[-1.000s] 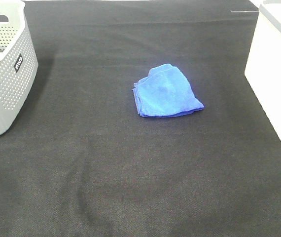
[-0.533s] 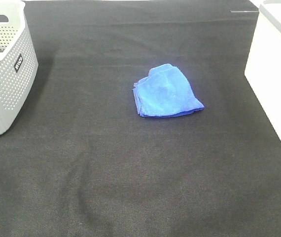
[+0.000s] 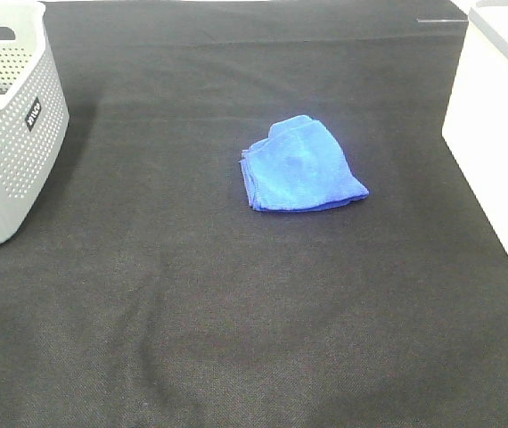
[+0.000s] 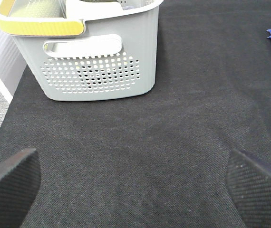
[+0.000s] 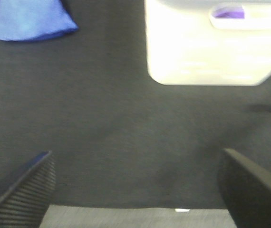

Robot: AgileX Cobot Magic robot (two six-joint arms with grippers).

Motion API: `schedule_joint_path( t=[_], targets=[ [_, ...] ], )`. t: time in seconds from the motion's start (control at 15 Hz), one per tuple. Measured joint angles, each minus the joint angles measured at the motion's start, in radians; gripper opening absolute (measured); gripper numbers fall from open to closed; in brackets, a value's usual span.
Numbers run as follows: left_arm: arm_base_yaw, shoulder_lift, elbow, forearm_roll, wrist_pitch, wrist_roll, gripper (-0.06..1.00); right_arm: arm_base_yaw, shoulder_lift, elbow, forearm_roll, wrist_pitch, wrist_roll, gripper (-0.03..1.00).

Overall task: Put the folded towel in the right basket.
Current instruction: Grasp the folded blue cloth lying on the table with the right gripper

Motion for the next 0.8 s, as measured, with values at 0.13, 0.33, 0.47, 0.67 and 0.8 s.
schedule_joint_path(
  t=[0.13,0.33,0.47,0.67,0.8],
  targets=[
    [0.0,0.0,0.0,-0.003,0.0,0.0,0.99,0.0,0.121,-0.111,0.019,0.015,0.0,0.89],
    [0.0,0.0,0.0,-0.003,0.0,0.0,0.99,0.0,0.438,-0.415,0.039,0.015,0.0,0.89],
    [0.0,0.0,0.0,-0.003,0.0,0.0,0.99,-0.004,0.576,-0.535,0.113,0.015,-0.027,0.89],
    [0.0,0.0,0.0,-0.003,0.0,0.0,0.99,-0.004,0.761,-0.642,0.264,0.016,-0.092,0.88],
    [0.0,0.0,0.0,-0.003,0.0,0.0,0.99,0.06,0.941,-0.712,0.291,0.013,-0.101,0.87]
  ],
)
